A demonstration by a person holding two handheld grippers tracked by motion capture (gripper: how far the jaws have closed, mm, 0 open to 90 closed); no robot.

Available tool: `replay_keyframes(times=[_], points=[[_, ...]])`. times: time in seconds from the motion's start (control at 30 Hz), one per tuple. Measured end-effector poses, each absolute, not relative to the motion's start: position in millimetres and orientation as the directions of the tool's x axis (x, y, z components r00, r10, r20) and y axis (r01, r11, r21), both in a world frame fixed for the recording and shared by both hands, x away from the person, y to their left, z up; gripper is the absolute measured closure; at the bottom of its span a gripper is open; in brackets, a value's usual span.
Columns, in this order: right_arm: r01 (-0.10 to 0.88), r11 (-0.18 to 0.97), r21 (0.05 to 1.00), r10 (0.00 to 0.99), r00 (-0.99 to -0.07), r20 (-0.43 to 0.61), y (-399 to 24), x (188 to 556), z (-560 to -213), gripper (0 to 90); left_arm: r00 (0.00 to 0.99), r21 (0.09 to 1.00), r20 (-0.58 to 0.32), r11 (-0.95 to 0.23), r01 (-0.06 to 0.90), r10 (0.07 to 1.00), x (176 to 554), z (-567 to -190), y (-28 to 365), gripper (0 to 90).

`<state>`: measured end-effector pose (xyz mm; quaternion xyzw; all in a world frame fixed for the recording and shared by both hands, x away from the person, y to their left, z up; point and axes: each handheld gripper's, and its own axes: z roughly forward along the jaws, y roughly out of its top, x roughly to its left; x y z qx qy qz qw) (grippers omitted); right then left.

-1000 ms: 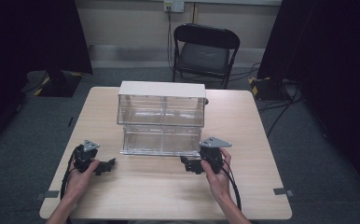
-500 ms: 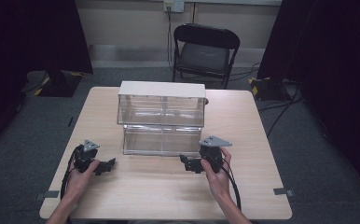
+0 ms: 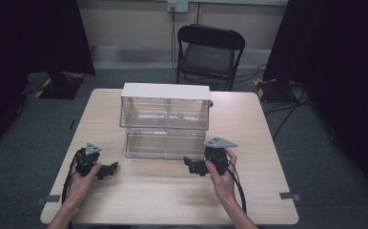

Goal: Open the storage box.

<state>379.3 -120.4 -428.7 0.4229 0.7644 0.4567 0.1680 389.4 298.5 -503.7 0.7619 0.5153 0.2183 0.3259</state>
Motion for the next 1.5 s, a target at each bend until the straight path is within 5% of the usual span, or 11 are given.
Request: replay_keyframes(times=[1.5], points=[[0.463, 0.222, 0.858, 0.805, -0.584, 0.107, -116, 394, -422, 1.0, 0.370, 0.722, -0.005, -0.253, 0.644, 0.929, 389, -504, 298, 1.2]])
